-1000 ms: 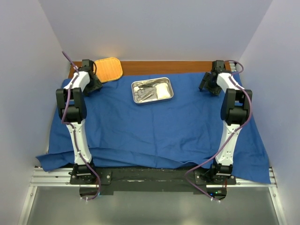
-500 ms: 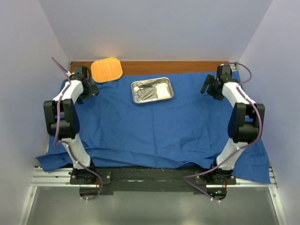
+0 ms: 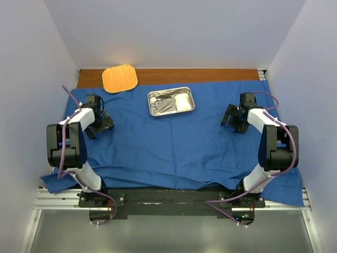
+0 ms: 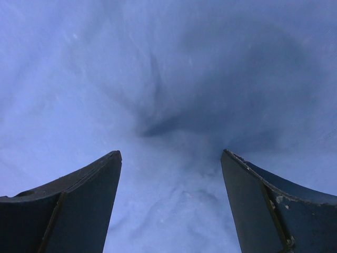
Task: Open and lay out the surgical kit
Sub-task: Smooth out the surgical kit at the center of the board, then move the container from the surgical kit.
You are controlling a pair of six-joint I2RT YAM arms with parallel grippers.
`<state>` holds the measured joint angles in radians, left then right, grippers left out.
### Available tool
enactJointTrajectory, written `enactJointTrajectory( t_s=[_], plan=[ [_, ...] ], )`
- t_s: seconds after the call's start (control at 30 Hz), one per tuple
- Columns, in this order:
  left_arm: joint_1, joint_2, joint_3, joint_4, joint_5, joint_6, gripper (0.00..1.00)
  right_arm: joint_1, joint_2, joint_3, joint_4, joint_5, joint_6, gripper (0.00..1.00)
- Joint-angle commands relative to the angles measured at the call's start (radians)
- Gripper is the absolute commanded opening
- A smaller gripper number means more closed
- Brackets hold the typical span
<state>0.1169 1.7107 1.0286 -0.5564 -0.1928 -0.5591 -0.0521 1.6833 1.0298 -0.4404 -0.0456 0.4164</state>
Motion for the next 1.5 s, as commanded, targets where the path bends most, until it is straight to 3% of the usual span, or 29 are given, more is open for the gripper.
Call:
enactJointTrajectory(
  t_s=[0.0,0.27,0.5,0.6,0.8,1.0,1.13,1.47],
  plan=[
    [0.010,-0.034,-0.057,0.038,-0.022,-0.025,0.92,0.005,-0.053,-0.054,0.019,0.030,0.051,0.82],
    [0.118,-0.112,-0.215,0.029,-0.014,-0.084,0.90,-0.081,-0.062,-0.152,0.006,0.119,0.131,0.82],
    [0.132,-0.145,-0.204,0.003,-0.037,-0.091,0.90,-0.095,-0.118,-0.133,0.012,0.178,0.127,0.82],
    [0.122,-0.154,-0.133,-0.007,-0.028,-0.085,0.92,-0.036,-0.108,-0.057,0.054,0.112,0.084,0.82],
    [-0.005,-0.145,0.030,-0.045,-0.117,-0.038,0.96,0.172,-0.005,0.151,0.124,0.029,0.068,0.82],
    [-0.109,-0.126,0.065,-0.017,-0.119,-0.004,0.99,0.297,0.176,0.360,0.189,0.006,0.045,0.73],
    [-0.166,-0.105,0.053,0.000,-0.093,0.025,1.00,0.357,0.288,0.508,0.204,0.044,0.021,0.61],
    [-0.226,-0.108,0.014,0.012,-0.073,0.053,1.00,0.409,0.477,0.694,0.164,0.157,-0.033,0.42]
  ],
)
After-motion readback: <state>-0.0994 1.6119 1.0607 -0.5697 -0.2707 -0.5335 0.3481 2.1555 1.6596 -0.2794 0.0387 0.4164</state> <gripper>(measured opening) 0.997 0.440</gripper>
